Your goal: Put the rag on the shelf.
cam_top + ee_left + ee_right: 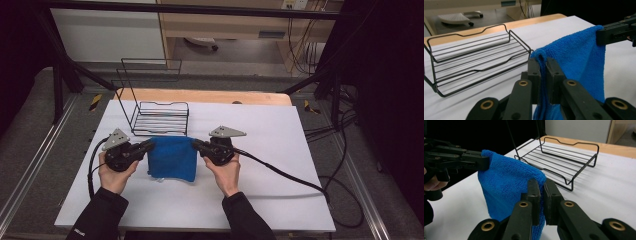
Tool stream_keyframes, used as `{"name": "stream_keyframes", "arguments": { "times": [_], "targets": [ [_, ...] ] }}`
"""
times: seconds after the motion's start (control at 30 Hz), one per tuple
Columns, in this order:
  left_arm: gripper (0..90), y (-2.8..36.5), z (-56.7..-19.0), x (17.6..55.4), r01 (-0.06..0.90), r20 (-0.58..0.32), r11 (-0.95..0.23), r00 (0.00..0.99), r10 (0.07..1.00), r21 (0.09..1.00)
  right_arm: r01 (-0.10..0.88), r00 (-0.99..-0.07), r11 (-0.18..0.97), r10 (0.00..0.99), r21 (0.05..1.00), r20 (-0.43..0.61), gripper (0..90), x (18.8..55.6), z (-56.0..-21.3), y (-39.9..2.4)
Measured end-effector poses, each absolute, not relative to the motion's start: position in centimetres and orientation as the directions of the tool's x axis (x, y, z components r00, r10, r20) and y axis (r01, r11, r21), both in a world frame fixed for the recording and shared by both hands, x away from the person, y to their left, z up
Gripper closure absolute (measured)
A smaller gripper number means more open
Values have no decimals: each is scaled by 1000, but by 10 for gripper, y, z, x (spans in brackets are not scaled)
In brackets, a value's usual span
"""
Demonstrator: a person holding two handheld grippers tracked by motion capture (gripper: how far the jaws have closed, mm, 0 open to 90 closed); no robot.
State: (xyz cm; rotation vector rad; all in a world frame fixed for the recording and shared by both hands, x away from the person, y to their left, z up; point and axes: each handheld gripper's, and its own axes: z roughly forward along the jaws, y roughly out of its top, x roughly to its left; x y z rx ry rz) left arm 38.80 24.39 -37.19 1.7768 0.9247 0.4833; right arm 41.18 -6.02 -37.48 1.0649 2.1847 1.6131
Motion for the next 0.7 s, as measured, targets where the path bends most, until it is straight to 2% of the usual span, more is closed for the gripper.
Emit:
{"name": "stream_keyframes", "arguments": {
  "times": [0.7],
  "targets": [
    [832, 249, -342, 376, 262, -75, -111, 609, 789, 959, 286, -744, 98, 649, 953, 157, 854, 403, -336, -56]
  ]
}}
